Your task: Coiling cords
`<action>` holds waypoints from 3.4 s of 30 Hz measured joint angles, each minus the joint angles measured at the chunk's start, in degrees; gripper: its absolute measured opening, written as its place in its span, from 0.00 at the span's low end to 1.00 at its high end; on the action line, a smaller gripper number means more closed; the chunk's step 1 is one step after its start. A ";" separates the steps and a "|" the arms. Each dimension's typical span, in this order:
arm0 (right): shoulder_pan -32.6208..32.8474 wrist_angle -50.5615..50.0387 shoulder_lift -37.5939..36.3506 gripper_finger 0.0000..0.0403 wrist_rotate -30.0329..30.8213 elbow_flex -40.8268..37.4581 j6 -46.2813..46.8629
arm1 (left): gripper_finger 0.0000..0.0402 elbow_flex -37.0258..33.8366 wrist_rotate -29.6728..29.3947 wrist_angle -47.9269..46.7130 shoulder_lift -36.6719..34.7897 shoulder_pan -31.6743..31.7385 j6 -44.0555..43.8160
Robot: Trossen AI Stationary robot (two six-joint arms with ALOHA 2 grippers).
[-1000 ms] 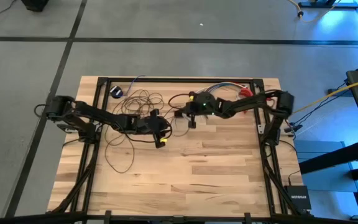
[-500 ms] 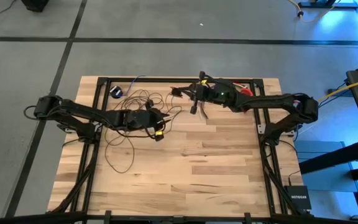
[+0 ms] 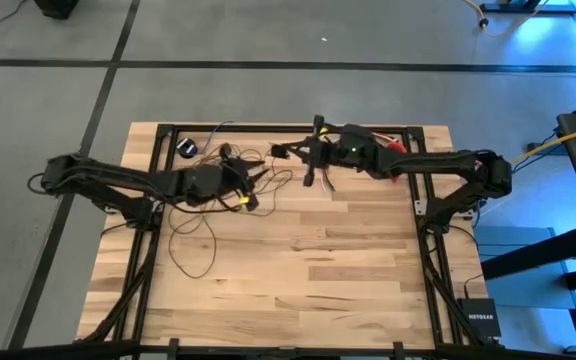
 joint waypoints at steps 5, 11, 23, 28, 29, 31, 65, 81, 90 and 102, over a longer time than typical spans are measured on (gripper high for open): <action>2.26 -1.85 -0.07 0.01 7.11 0.02 -2.09 | 0.24 -0.09 0.15 -7.02 -2.30 1.76 -4.83; 4.92 -1.16 -0.07 0.02 10.21 0.02 -4.55 | 0.24 -0.17 1.61 -12.87 1.97 4.53 -11.03; 4.85 0.19 -0.11 0.01 10.78 1.77 -6.16 | 0.24 -0.17 8.77 -10.56 4.10 9.04 -9.05; 4.83 -2.14 -0.11 0.01 10.83 1.77 -6.14 | 0.25 -0.17 18.48 -10.60 4.62 11.64 -8.87; 4.83 -2.13 -0.11 0.01 11.33 1.77 -6.14 | 0.25 -0.18 20.35 -10.64 4.94 12.08 -8.27; 4.83 -2.04 -0.11 0.01 12.48 1.77 -6.26 | 0.29 -0.18 21.96 -10.18 5.74 12.46 -7.26; 4.83 -3.52 -0.09 0.01 16.12 1.77 -6.51 | 0.43 -11.95 25.84 20.65 7.29 15.33 -16.05; 4.83 -4.22 -0.07 0.02 16.12 1.75 -6.51 | 0.39 -13.33 26.43 37.29 20.80 14.84 -13.21; 4.83 -4.20 -0.07 0.02 16.11 1.75 -6.51 | 0.03 -13.25 26.28 38.32 20.23 15.23 -8.91; 4.79 -5.98 -0.07 0.02 16.58 1.75 -6.53 | 0.02 -13.25 20.09 21.71 3.78 14.97 -4.66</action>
